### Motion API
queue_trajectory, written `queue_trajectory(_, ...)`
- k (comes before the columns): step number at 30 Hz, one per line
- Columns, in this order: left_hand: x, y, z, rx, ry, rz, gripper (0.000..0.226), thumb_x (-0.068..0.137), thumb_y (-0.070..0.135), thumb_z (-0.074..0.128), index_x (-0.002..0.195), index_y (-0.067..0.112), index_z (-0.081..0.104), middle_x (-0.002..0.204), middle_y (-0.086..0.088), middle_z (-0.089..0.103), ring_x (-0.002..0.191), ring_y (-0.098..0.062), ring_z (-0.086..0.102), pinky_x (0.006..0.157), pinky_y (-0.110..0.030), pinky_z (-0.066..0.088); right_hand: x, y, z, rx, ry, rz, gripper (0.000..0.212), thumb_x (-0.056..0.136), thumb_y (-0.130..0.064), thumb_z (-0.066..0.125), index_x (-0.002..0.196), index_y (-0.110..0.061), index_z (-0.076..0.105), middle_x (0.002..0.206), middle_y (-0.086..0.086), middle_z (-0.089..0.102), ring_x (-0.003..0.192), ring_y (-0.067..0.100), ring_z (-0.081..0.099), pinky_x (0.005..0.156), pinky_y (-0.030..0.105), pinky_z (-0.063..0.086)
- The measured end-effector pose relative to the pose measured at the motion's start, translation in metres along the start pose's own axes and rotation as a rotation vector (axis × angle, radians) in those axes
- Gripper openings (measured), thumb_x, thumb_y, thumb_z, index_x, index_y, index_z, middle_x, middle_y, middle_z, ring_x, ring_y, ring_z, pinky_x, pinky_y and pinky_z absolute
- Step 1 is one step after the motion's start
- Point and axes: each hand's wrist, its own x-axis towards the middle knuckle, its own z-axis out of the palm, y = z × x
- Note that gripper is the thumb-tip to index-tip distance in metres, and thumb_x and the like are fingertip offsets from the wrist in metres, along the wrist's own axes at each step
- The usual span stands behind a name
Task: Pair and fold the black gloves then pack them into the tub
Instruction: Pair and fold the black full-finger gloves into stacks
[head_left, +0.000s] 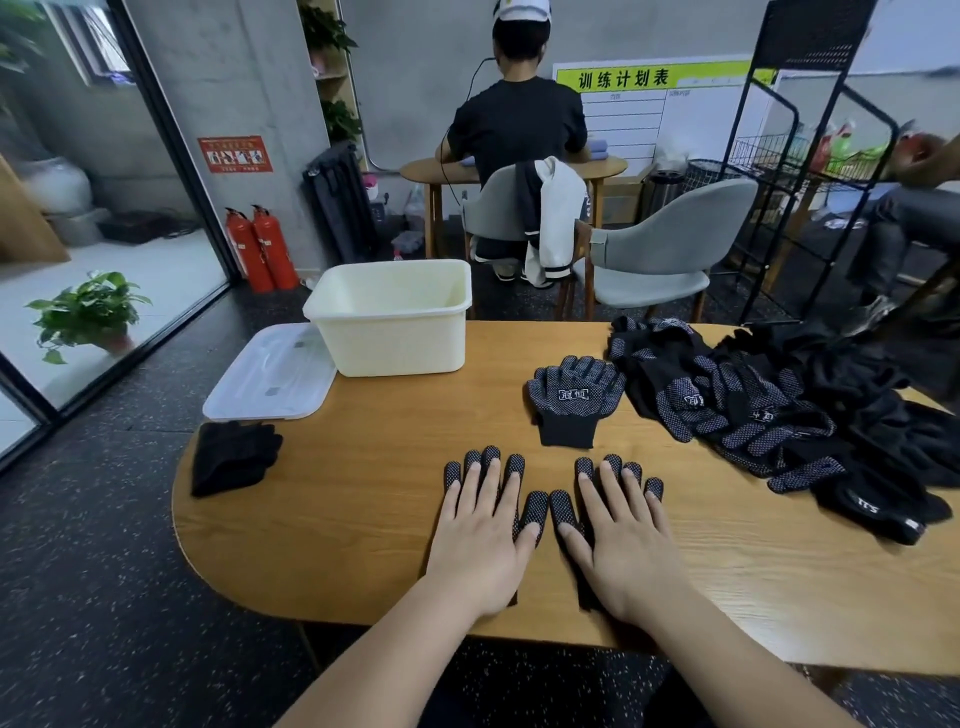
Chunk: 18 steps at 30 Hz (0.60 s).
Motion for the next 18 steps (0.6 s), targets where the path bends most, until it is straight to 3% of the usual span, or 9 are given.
queue_trajectory(4, -0.015, 0.003, 0.003, -0.065, 0.074, 0.007, 0.072, 0.108, 0.063, 0.009, 0.17, 0.028, -0.002, 0.175, 0.004, -0.019, 0.16, -0.015, -0.025, 0.132, -0.044, -0.007, -0.013, -0.002, 0.003, 0.043, 0.046, -0.018, 0.083, 0.096, -0.074, -0.002, 0.168, -0.032, -0.001, 0.175, -0.005, -0.013, 0.16, 0.017, -0.019, 0.131, 0.042, -0.003)
queue_trajectory(7, -0.023, 0.001, 0.0, -0.276, 0.293, 0.03, 0.059, 0.11, 0.055, 0.023, 0.162, 0.03, 0.038, 0.173, 0.013, 0.021, 0.161, -0.007, 0.003, 0.132, -0.039, 0.01, -0.019, 0.004, -0.001, 0.279, 0.224, -0.075, 0.067, 0.105, -0.064, 0.023, 0.162, -0.031, 0.037, 0.173, -0.01, 0.021, 0.162, 0.011, 0.004, 0.132, 0.04, 0.01)
queue_trajectory(9, -0.031, -0.003, 0.0, -0.429, 0.423, 0.072, 0.041, 0.108, 0.044, 0.039, 0.137, 0.031, 0.065, 0.147, 0.021, 0.051, 0.145, -0.004, 0.035, 0.122, -0.035, 0.031, -0.028, 0.011, -0.003, 0.471, 0.375, -0.131, 0.043, 0.107, -0.049, 0.044, 0.139, -0.03, 0.066, 0.154, -0.014, 0.051, 0.151, 0.012, 0.034, 0.124, 0.04, 0.031)
queue_trajectory(10, -0.036, -0.006, 0.002, -0.457, 0.459, 0.096, 0.032, 0.106, 0.04, 0.044, 0.122, 0.03, 0.07, 0.129, 0.024, 0.055, 0.131, -0.003, 0.044, 0.113, -0.033, 0.038, -0.033, 0.014, -0.003, 0.516, 0.439, -0.157, 0.033, 0.106, -0.043, 0.051, 0.125, -0.029, 0.073, 0.139, -0.017, 0.06, 0.139, 0.011, 0.045, 0.116, 0.039, 0.04)
queue_trajectory(12, -0.043, -0.012, 0.003, -0.436, 0.435, 0.137, 0.022, 0.103, 0.037, 0.048, 0.105, 0.031, 0.07, 0.109, 0.026, 0.051, 0.111, -0.002, 0.046, 0.1, -0.032, 0.042, -0.041, 0.018, -0.002, 0.505, 0.495, -0.192, 0.024, 0.101, -0.038, 0.057, 0.106, -0.028, 0.077, 0.117, -0.02, 0.063, 0.116, 0.008, 0.053, 0.098, 0.036, 0.05)
queue_trajectory(14, -0.046, -0.016, 0.004, -0.376, 0.371, 0.164, 0.022, 0.101, 0.041, 0.047, 0.103, 0.032, 0.067, 0.106, 0.027, 0.047, 0.108, 0.0, 0.042, 0.1, -0.032, 0.041, -0.044, 0.019, 0.004, 0.398, 0.475, -0.236, 0.014, 0.098, -0.034, 0.063, 0.1, -0.029, 0.075, 0.11, -0.018, 0.061, 0.104, 0.01, 0.055, 0.087, 0.038, 0.053)
queue_trajectory(18, -0.045, -0.017, 0.0, -0.303, 0.316, 0.129, 0.025, 0.103, 0.044, 0.049, 0.118, 0.035, 0.067, 0.114, 0.025, 0.046, 0.116, 0.0, 0.039, 0.106, -0.027, 0.035, -0.041, 0.014, 0.011, 0.257, 0.394, -0.282, 0.017, 0.097, -0.04, 0.059, 0.108, -0.034, 0.072, 0.117, -0.018, 0.06, 0.109, 0.014, 0.056, 0.086, 0.036, 0.05)
